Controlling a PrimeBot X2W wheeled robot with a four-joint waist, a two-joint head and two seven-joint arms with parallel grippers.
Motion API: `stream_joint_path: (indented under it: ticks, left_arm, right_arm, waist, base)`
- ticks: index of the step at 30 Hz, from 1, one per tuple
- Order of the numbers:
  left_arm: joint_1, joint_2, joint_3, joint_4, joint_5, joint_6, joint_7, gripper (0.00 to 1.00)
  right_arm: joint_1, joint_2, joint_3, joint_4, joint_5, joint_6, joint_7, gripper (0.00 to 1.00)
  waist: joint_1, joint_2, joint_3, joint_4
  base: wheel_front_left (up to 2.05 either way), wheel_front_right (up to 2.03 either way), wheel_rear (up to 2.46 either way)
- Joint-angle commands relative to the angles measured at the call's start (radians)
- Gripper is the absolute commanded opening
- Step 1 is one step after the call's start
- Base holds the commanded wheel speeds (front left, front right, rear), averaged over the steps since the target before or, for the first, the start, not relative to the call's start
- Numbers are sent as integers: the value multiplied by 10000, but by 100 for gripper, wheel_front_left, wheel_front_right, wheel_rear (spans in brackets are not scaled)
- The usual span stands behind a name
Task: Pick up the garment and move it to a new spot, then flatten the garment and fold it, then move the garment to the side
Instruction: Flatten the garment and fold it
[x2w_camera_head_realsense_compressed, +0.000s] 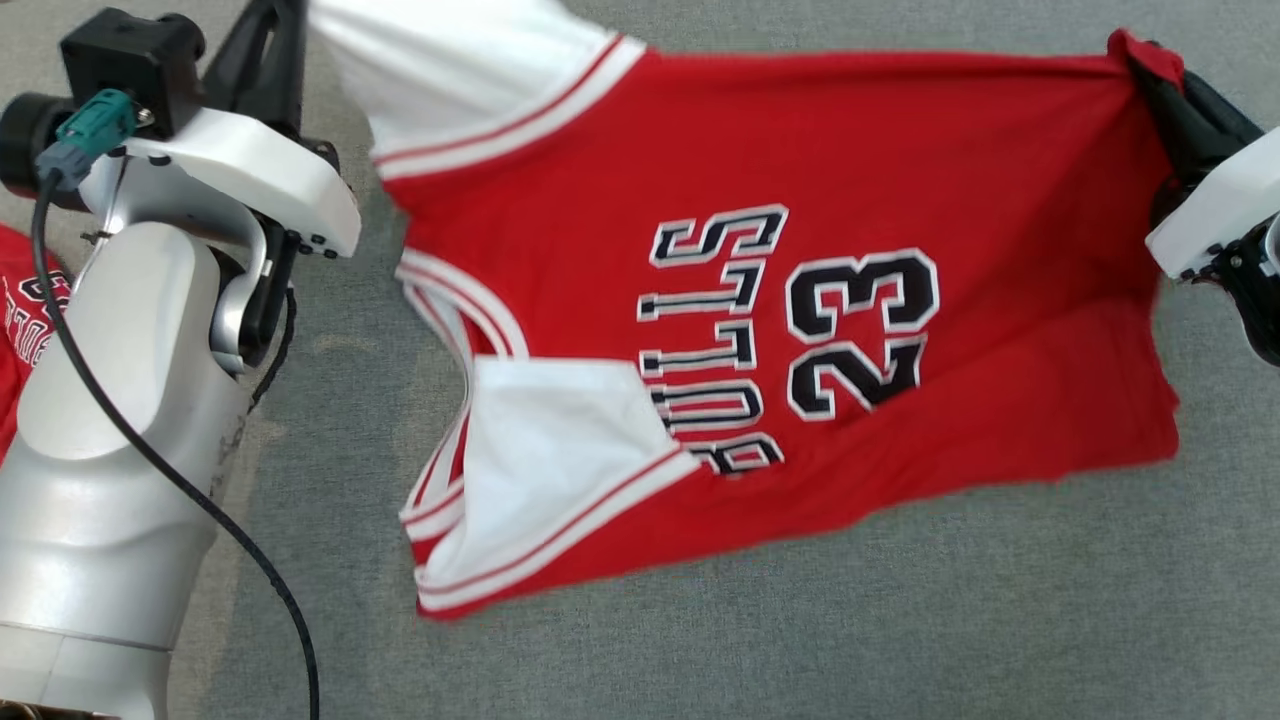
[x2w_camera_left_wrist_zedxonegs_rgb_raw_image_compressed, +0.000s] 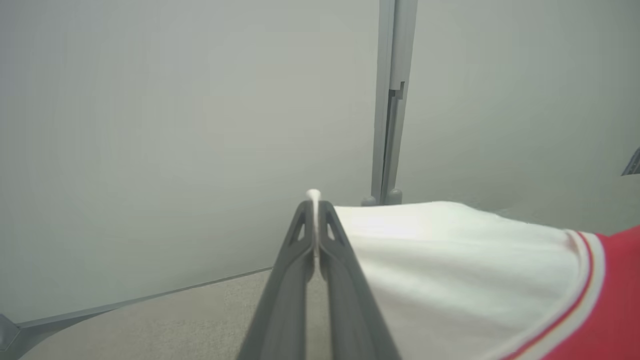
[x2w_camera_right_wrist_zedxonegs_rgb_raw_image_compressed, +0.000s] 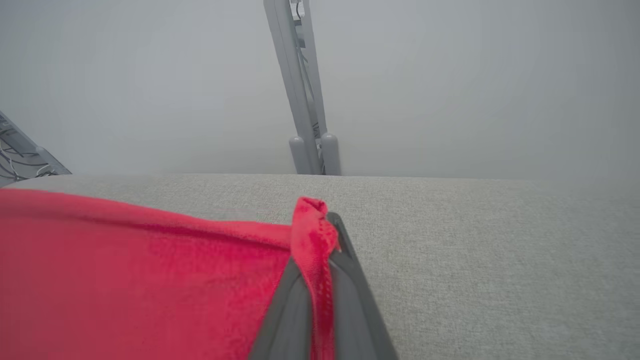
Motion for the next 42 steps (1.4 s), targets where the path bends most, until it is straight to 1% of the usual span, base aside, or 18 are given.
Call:
stream_joint_path:
  ticks: [1, 4, 8, 12, 16, 22, 24, 26, 29, 31, 37, 38, 39, 40, 41, 42]
  left_arm:
    - [-121, 54, 94, -76, -2, 19, -260, 0]
    - [-10, 44, 34, -105, -65, -94, -295, 0]
    - [574, 102, 25, -445, -390, -274, -40, 0]
    - [1743, 287, 172, -1514, -740, -118, 189, 0]
    - [3447, 510, 349, -3219, -1189, 319, 709, 0]
    - [5914, 751, 366, -6068, -1530, 1343, 1777, 0]
    - [6510, 854, 299, -6758, -1531, 1640, 2110, 0]
    - [7011, 829, 225, -7299, -1528, 1926, 2335, 0]
    - [7548, 736, 105, -7717, -1642, 2212, 2551, 0]
    - [7821, 653, -11, -7747, -1665, 2313, 2631, 0]
    - [8251, 350, -348, -7407, -1778, 2442, 2684, 0]
    - [8261, 296, -381, -7292, -1749, 2471, 2650, 0]
    - [8292, 239, -435, -7142, -1768, 2470, 2669, 0]
    - [8321, 184, -470, -6990, -1793, 2473, 2662, 0]
    - [8324, 172, -501, -6819, -1763, 2485, 2639, 0]
    - [8336, 154, -527, -6638, -1736, 2509, 2641, 18]
  right_arm:
    - [-20, 34, 13, 112, 107, -3, -145, 0]
    - [120, 41, 137, 134, 212, -3, -130, 0]
    - [470, -165, 382, -46, 424, -4, -159, 0]
    - [1026, -465, 571, -347, 634, -4, -286, 0]
    - [1660, -774, 685, -731, 961, -4, -391, 0]
    - [2413, -1264, 708, -1046, 1199, -4, -541, 0]
    - [2611, -1360, 699, -1130, 1227, -3, -612, 0]
    - [2808, -1389, 705, -1217, 1270, -4, -661, 0]
    - [3076, -1402, 766, -1349, 1275, -4, -695, 0]
    - [3219, -1396, 807, -1371, 1197, -3, -725, 0]
    - [3552, -1184, 854, -1326, 1089, -3, -780, 0]
    - [3605, -1129, 857, -1287, 1065, -3, -805, 13]
    - [3661, -1057, 885, -1263, 1060, -3, -806, 18]
    - [3697, -1000, 897, -1236, 1053, -3, -813, 27]
    - [3723, -967, 896, -1211, 1039, -3, -824, 40]
    - [3756, -940, 865, -1178, 1054, -3, -844, 87]
  waist:
    - [0, -1, -48, 29]
    - [0, -1, -123, 56]
    - [0, -1, -304, 45]
    - [0, -1, -503, 26]
    - [0, -1, -692, 27]
    - [0, -1, -845, 205]
    - [0, -1, -866, 266]
    - [0, -1, -879, 323]
    - [0, -1, -876, 368]
    - [0, -1, -862, 379]
    - [0, -1, -859, 342]
    - [0, -1, -874, 333]
    - [0, -1, -894, 324]
    - [0, -1, -922, 315]
    - [0, -1, -959, 307]
    - [0, -1, -999, 296]
  base:
    - [0, 0, 0]
    - [0, 0, 0]
    - [0, 0, 0]
    - [0, 0, 0]
    - [0, 0, 0]
    - [0, 0, 0]
    - [0, 0, 0]
    - [0, 0, 0]
    - [0, 0, 0]
    - [0, 0, 0]
    - [0, 0, 0]
    - [0, 0, 0]
    - [0, 0, 0]
    - [0, 0, 0]
    - [0, 0, 0]
    - [0, 0, 0]
